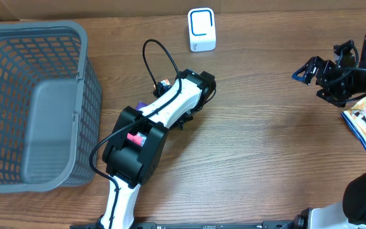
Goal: Scan the item barcode
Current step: 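Grasp the purple-and-red pouch with the left gripper, then carry the pouch rightward and set it down at table center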
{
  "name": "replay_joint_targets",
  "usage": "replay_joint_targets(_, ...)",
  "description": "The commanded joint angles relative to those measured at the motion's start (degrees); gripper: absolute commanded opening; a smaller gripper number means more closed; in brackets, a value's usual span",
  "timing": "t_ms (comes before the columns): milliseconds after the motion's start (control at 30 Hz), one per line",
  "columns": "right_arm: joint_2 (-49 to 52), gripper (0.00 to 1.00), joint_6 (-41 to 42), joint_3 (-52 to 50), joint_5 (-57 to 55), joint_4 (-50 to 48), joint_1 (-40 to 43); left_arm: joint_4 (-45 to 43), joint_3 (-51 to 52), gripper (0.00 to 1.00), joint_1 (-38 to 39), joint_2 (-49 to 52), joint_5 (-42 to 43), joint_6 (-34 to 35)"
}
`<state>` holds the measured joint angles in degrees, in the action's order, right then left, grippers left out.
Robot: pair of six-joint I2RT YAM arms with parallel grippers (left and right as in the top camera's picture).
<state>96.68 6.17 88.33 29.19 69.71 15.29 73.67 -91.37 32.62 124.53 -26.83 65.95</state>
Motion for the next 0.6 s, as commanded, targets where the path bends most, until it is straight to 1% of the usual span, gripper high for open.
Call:
replay_joint_targets(0, -0.94, 1.00, -0.48, 0.50, 0.42, -0.17, 0.00, 1.75, -0.92, 0.04, -0.24, 1.25, 1.64, 1.95)
replay_joint_targets(100, -0.94, 1.00, -0.50, 0.48, 0.20, -0.22, 0.04, 6.73, -5.11, 0.04, 0.15, 0.50, 3.85, -1.09)
replay_joint_targets(167, -0.94, 1.00, -0.48, 0.48, -0.66, -0.22, 0.15, 8.41, -8.57, 0.04, 0.59, -0.81, 6.40, -5.64)
replay_joint_targets(233, -0.94, 1.00, -0.48, 0.48, -1.77, -0.24, 0.15, 8.04, -11.43, 0.05, 1.22, -2.93, 10.73, -10.56)
replay_joint_targets(300, -0.94, 1.00, -0.48, 0.48, -2.84, -0.24, 0.15, 5.84, -13.60, 0.04, 1.84, -5.75, 16.65, -15.10)
replay_joint_targets(400, -0.94, 1.00, -0.48, 0.48, -4.57, -0.24, 0.15, -0.72, -14.32, 0.04, 2.47, -10.80, 26.23, -20.94)
replay_joint_targets(567, -0.94, 1.00, -0.46, 0.48, -7.04, -0.15, 0.20, -8.74, -14.29, 0.04, 2.67, -15.58, 38.01, -26.88)
